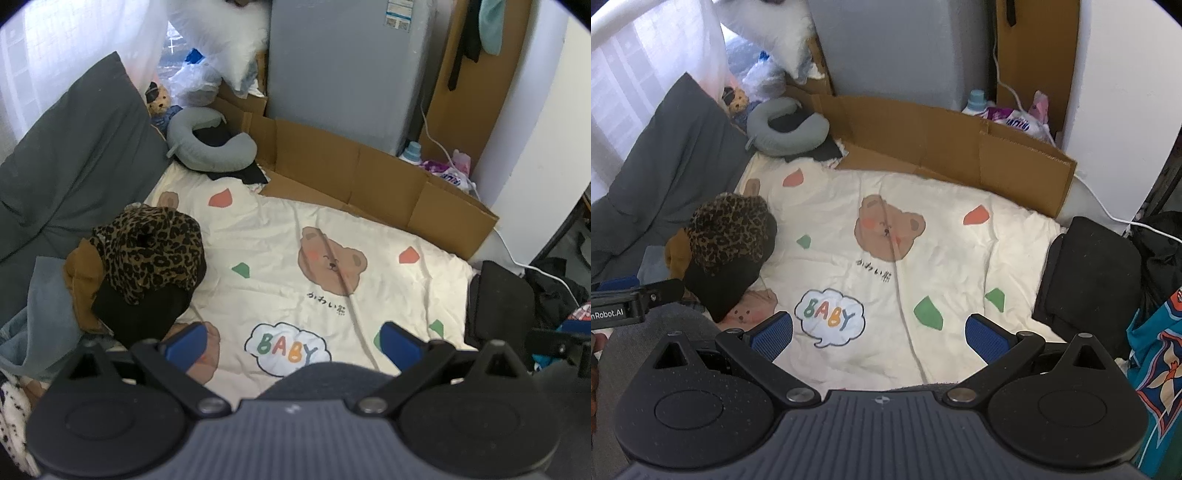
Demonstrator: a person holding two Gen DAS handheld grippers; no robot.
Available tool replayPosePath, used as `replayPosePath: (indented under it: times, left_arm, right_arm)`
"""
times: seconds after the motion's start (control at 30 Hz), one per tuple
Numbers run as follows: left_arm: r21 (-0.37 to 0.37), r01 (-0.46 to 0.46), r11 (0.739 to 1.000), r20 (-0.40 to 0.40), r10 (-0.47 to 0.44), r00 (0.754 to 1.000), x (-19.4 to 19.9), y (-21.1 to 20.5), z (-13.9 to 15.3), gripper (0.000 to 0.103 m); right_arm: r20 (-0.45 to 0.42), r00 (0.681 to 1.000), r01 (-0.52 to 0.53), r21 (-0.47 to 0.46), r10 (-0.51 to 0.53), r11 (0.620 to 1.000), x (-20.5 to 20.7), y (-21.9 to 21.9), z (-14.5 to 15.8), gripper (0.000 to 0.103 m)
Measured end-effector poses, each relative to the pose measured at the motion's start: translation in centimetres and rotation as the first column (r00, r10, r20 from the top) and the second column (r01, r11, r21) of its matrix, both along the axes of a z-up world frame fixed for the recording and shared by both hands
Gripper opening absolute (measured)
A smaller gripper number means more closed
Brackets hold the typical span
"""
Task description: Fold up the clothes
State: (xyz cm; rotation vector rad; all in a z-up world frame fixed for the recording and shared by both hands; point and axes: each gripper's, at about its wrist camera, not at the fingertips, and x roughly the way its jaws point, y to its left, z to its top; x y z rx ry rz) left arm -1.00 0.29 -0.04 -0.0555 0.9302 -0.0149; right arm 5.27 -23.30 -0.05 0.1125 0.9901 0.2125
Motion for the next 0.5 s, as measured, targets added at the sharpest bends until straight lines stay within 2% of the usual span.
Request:
replayPosePath:
  times: [0.37,0.5]
  left_arm:
    - [-0.028,0.032,0.999,-0.015,-0.033,0.999,0.5,-0.2,0.4,0.101]
    - [-0.074,0.022,0.997,-0.036,-0.025,0.999,0.5,0.4,1.0,0.101]
  right_arm:
    - [0.011,1.0,0.019,0.005,-0.019,1.0,-0.2,-0.8,1.0,0.103]
    - [0.014,1.0,0.009,0.017,-0.009,1.0,-0.1,-0.9,1.9,0.103]
